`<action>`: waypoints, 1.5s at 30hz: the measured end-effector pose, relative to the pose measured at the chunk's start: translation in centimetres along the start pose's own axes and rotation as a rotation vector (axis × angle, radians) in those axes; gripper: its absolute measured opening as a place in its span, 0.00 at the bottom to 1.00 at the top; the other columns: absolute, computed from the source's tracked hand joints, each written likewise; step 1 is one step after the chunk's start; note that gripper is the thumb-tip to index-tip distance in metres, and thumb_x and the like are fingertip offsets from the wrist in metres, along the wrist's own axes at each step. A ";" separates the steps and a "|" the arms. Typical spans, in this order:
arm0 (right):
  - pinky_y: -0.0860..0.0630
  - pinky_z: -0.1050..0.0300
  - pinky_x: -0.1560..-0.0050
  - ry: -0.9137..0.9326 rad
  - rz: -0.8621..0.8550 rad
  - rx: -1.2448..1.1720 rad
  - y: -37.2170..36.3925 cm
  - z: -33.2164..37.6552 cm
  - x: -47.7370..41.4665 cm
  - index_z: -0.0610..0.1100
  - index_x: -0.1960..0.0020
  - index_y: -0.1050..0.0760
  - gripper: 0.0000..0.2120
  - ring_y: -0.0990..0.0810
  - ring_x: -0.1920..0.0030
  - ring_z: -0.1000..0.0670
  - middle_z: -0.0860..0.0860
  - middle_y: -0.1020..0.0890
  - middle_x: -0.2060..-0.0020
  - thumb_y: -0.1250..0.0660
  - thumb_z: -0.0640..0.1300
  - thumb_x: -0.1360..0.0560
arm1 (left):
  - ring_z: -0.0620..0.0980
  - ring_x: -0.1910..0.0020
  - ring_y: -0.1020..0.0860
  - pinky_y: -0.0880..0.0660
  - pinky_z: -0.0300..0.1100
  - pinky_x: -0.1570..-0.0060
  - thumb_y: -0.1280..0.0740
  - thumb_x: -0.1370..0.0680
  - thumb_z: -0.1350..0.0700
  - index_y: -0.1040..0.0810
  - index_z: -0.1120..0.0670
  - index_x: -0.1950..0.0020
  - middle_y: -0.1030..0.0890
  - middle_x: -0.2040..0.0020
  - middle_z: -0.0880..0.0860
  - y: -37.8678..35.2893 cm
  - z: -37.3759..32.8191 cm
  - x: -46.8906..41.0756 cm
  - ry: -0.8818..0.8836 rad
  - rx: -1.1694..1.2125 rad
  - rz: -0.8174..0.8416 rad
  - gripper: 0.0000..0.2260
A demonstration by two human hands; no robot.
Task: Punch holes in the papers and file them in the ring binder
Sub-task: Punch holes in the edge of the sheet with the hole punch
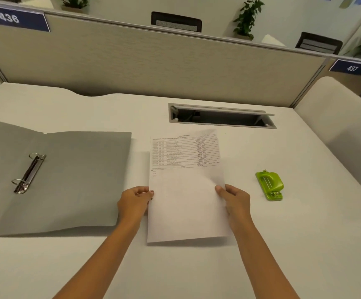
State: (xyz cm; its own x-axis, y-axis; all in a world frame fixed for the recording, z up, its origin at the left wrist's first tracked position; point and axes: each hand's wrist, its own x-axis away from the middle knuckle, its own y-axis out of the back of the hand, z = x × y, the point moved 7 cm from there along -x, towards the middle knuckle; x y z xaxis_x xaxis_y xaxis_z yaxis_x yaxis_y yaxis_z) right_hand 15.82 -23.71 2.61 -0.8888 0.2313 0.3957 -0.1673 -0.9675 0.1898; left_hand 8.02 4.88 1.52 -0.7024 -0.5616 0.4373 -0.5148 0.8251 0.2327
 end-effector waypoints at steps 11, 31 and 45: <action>0.32 0.62 0.59 0.082 -0.144 0.293 -0.2 0.3 -0.4 0.39 0.45 0.19 0.11 0.24 0.57 0.49 0.50 0.20 0.60 0.31 0.42 0.25 | 0.52 0.59 0.19 0.21 0.43 0.56 0.27 0.27 0.58 0.19 0.58 0.53 0.16 0.58 0.54 -0.3 -0.1 -0.5 -0.129 -0.186 -0.108 0.06; 0.32 0.54 0.44 0.208 -0.326 0.611 -1.6 -0.4 -0.1 0.39 0.43 0.26 0.14 0.25 0.44 0.41 0.43 0.22 0.47 0.31 0.41 0.27 | 0.53 0.61 0.23 0.27 0.42 0.64 0.28 0.27 0.57 0.23 0.56 0.57 0.19 0.59 0.53 -0.6 -0.9 -0.1 -0.281 -0.513 -0.206 0.05; 0.32 0.51 0.45 0.387 -0.402 0.487 -1.9 1.2 2.1 0.44 0.46 0.24 0.13 0.31 0.47 0.44 0.47 0.23 0.52 0.28 0.46 0.29 | 0.54 0.53 0.21 0.26 0.43 0.57 0.35 0.22 0.46 0.27 0.55 0.44 0.21 0.50 0.52 -0.8 -1.5 0.0 -0.261 -0.603 -0.006 0.14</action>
State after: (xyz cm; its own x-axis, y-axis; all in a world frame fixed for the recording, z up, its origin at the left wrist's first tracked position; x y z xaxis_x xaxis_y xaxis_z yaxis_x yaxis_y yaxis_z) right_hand 14.77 -21.29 4.13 -0.9007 0.4186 -0.1162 -0.3833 -0.6399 0.6661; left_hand 9.18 4.31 2.61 -0.8359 -0.4998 0.2269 -0.2062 0.6691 0.7140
